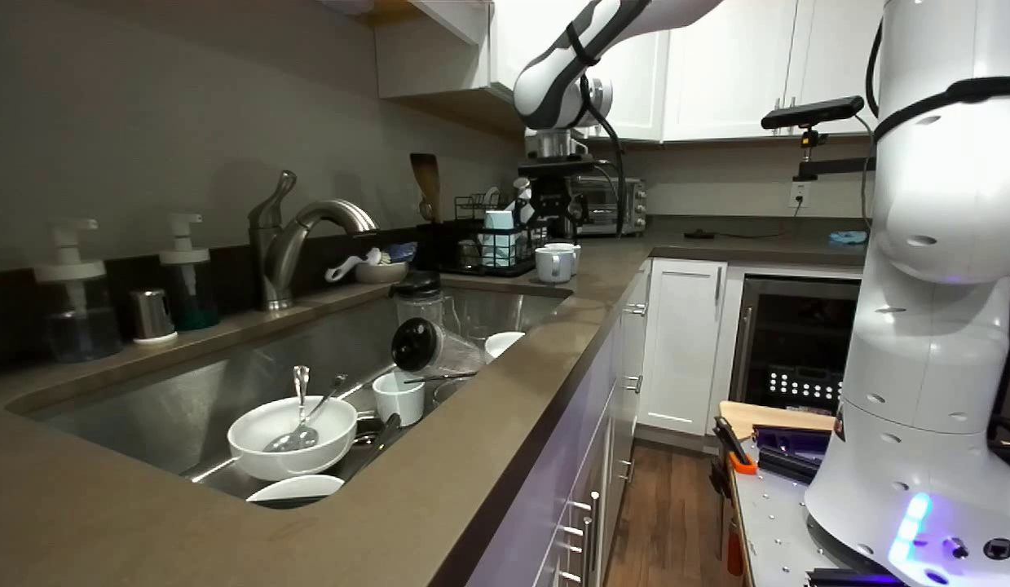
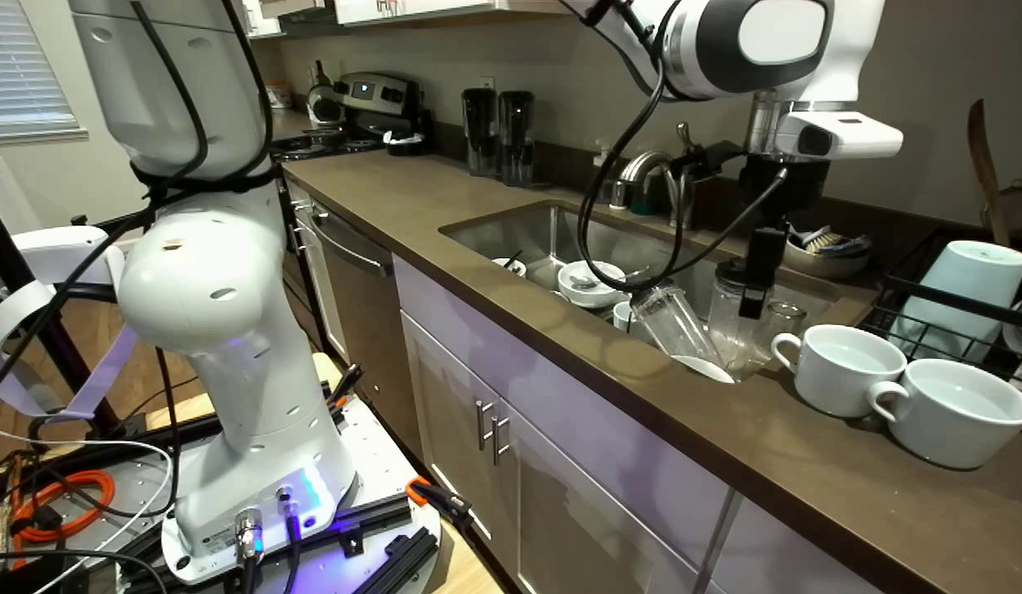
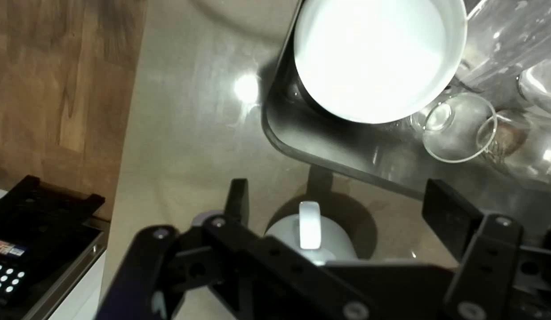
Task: Empty a mug into the sink then place it on the left side of the counter
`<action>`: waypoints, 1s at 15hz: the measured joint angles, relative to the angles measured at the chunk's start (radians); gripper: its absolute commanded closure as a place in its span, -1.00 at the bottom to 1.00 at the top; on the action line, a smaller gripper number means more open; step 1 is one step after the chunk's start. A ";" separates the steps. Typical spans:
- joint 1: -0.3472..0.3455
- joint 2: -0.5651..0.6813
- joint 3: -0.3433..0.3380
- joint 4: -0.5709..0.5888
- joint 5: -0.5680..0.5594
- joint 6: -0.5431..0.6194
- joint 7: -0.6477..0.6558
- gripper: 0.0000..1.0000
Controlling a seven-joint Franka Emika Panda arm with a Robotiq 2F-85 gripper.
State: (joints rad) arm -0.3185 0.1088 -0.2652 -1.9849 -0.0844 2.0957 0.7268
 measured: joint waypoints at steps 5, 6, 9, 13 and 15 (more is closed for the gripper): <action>0.001 0.043 -0.036 0.003 0.000 0.041 0.042 -1.00; 0.001 0.048 -0.040 0.003 0.000 0.041 0.042 -1.00; 0.005 0.049 -0.041 0.003 0.000 0.041 0.042 -1.00; 0.009 0.053 -0.043 0.003 0.000 0.039 0.042 -1.00; 0.009 0.058 -0.044 0.003 0.001 0.039 0.042 -1.00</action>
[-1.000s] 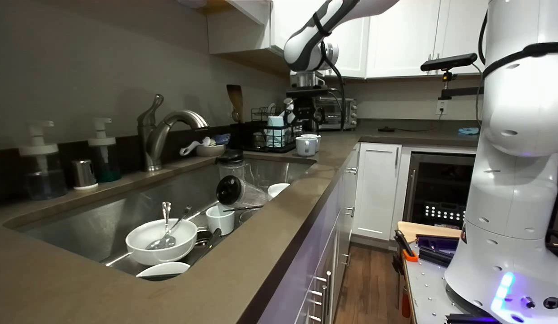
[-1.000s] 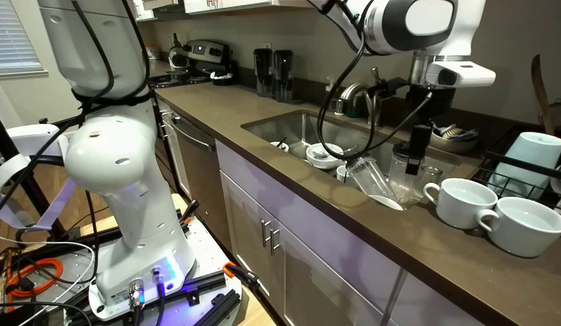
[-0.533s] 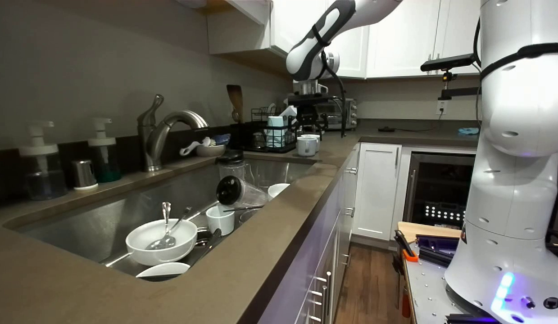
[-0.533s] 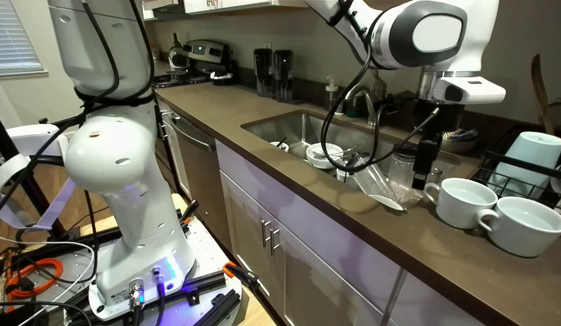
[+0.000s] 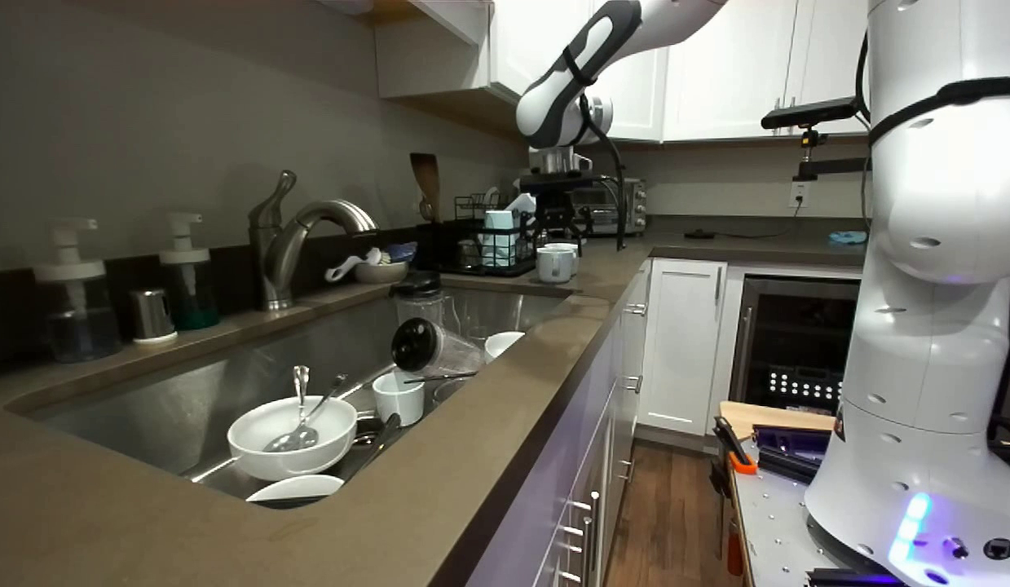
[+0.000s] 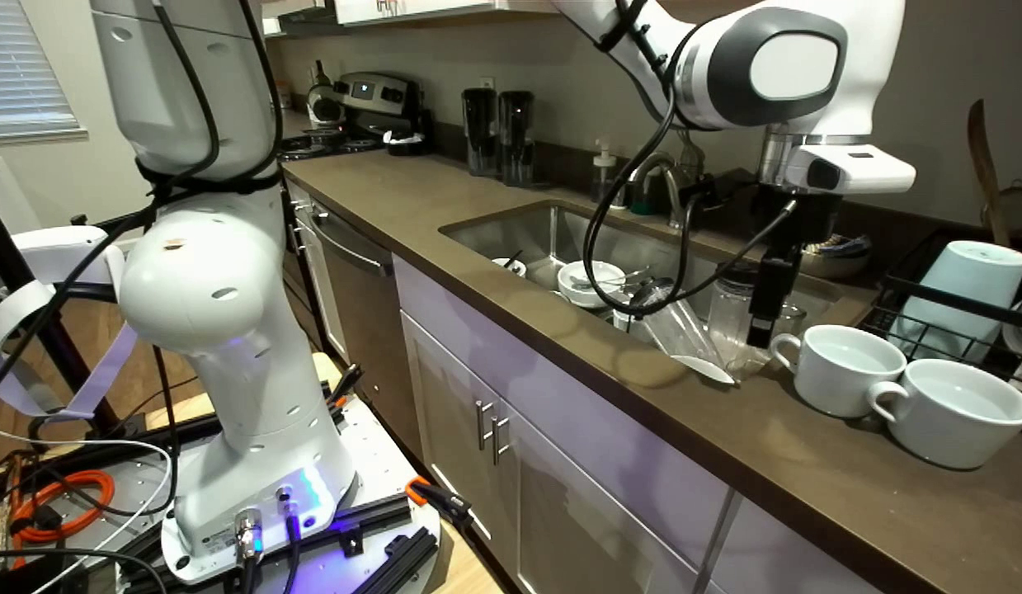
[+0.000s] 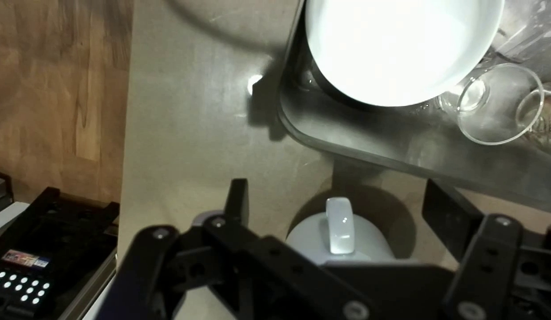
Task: Empty a mug into the sink then place it on the left side of the counter
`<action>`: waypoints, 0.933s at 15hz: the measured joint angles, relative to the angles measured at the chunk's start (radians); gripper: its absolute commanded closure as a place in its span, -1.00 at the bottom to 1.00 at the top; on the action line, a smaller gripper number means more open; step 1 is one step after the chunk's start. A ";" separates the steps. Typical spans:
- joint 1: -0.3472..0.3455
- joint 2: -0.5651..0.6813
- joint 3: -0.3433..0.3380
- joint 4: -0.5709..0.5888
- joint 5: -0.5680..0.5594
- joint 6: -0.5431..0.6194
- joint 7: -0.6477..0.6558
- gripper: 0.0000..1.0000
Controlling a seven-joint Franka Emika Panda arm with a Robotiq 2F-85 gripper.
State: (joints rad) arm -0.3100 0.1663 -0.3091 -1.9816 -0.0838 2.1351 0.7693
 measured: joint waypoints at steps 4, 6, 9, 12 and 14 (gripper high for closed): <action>-0.001 0.019 -0.013 0.007 0.033 -0.012 0.000 -1.00; -0.003 0.036 -0.023 0.019 0.060 -0.021 0.000 -1.00; -0.009 0.074 -0.033 0.053 0.106 -0.049 -0.002 -1.00; -0.022 0.122 -0.038 0.100 0.135 -0.080 -0.012 -1.00; -0.032 0.153 -0.038 0.133 0.150 -0.101 -0.040 -1.00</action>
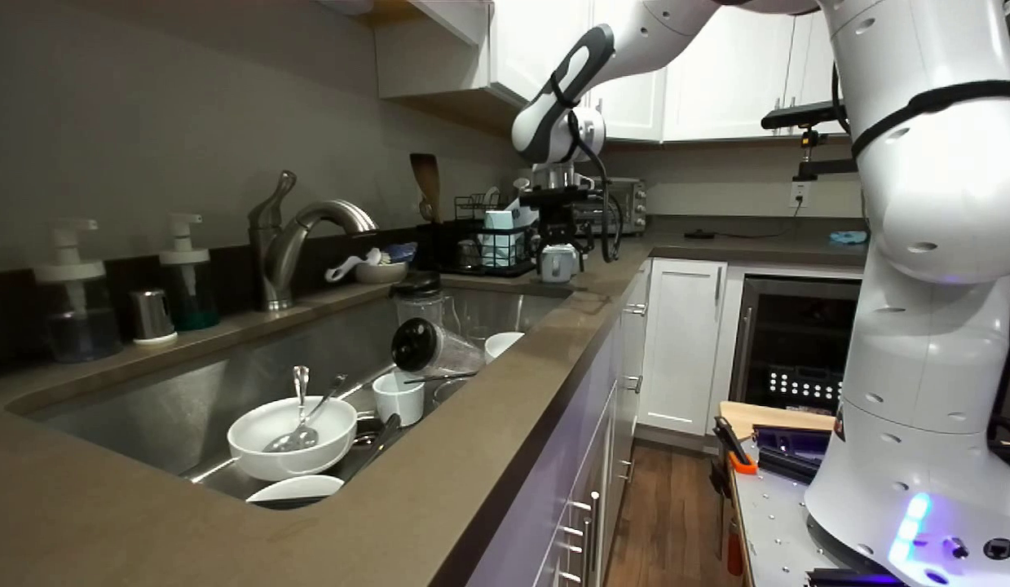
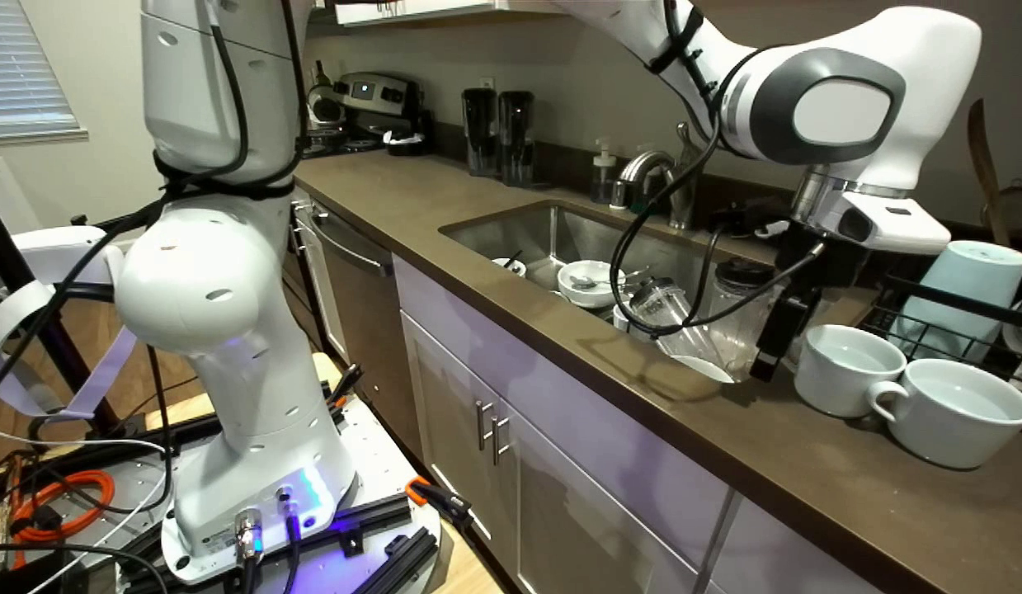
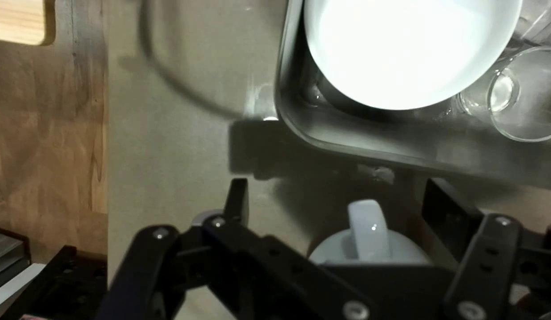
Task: Empty a mug into the sink then place it on the left side of the counter
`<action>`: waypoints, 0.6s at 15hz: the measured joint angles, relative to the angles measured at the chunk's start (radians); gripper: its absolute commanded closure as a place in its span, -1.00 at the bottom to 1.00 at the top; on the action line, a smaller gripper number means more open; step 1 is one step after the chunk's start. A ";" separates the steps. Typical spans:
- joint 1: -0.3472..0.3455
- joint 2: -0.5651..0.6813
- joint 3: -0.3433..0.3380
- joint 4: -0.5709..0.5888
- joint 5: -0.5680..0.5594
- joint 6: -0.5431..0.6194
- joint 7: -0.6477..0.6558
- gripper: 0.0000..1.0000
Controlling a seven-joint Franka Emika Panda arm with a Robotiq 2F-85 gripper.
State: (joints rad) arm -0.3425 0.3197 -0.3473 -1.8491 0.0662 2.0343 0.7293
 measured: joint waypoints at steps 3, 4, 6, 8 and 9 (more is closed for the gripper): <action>-0.015 0.037 -0.001 0.042 0.008 -0.011 -0.060 -1.00; -0.017 0.045 -0.001 0.054 0.008 -0.011 -0.076 -0.99; -0.019 0.054 -0.001 0.072 0.008 -0.011 -0.097 -0.49; -0.020 0.059 -0.002 0.085 0.010 -0.011 -0.105 -0.37; -0.020 0.059 -0.002 0.091 0.012 -0.011 -0.105 -0.36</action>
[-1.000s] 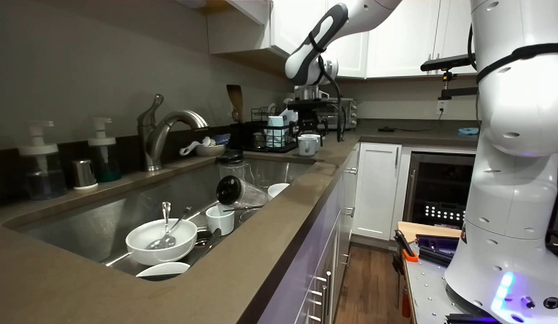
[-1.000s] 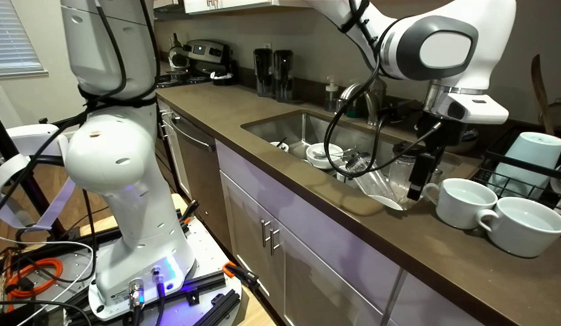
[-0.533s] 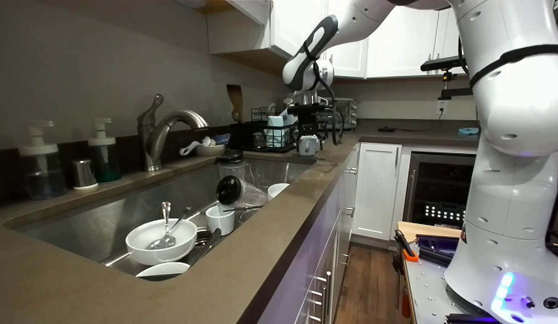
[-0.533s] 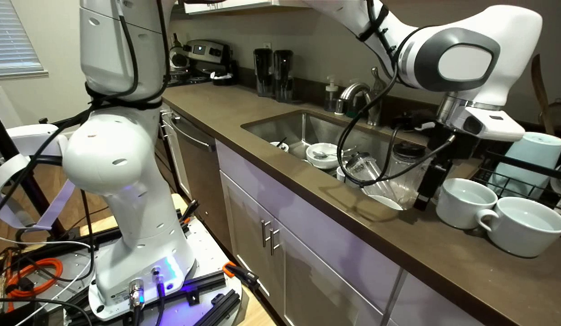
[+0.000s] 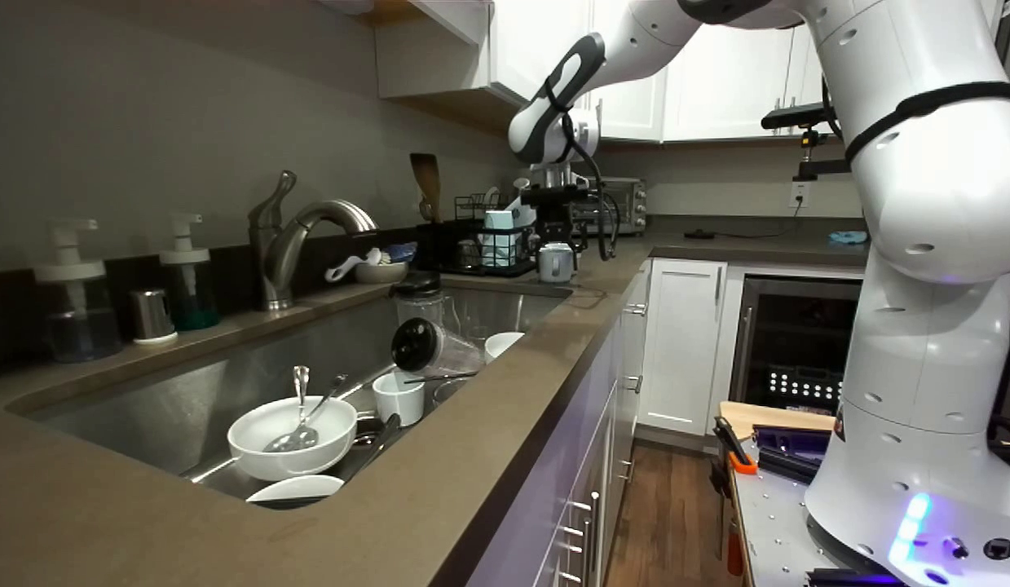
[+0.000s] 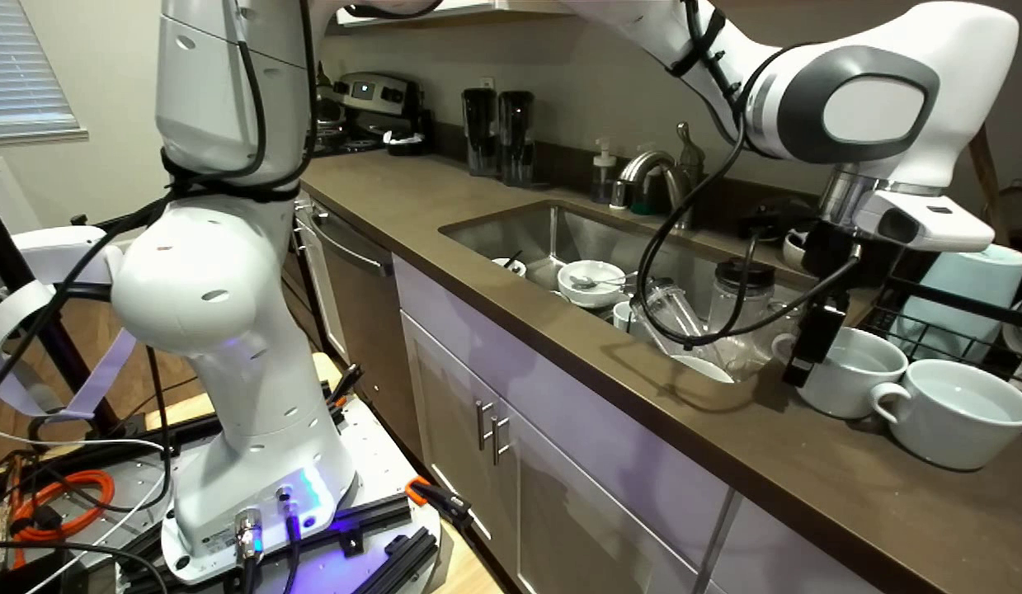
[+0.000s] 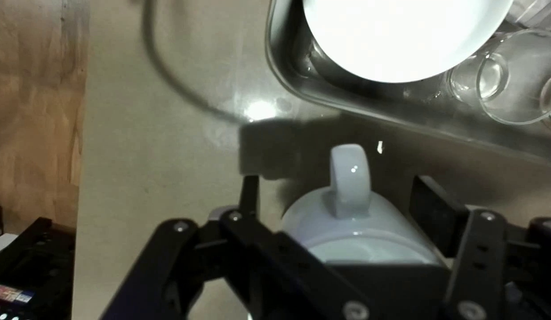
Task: Empty a mug into the sink then place it on the left side of the counter
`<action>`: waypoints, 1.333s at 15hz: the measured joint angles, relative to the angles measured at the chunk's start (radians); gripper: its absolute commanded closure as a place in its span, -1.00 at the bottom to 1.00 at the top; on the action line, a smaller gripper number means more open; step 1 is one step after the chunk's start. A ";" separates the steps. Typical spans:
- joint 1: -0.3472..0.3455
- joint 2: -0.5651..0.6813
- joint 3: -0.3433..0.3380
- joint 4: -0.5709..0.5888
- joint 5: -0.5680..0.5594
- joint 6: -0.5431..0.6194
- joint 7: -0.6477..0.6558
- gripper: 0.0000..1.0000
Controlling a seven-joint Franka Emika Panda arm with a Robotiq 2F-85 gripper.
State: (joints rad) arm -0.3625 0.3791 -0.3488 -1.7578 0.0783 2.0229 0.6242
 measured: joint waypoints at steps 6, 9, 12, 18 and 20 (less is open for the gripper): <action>-0.001 0.001 -0.001 0.010 0.019 -0.003 0.000 -0.35; -0.001 0.007 -0.004 0.010 0.020 -0.003 0.000 -0.20; -0.001 0.012 -0.005 0.010 0.023 -0.003 0.000 0.00; -0.001 0.012 -0.006 0.011 0.027 -0.003 0.000 -0.35; -0.001 0.012 -0.007 0.013 0.027 -0.003 0.000 -0.48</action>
State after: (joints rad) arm -0.3638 0.3912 -0.3562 -1.7446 0.1049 2.0197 0.6240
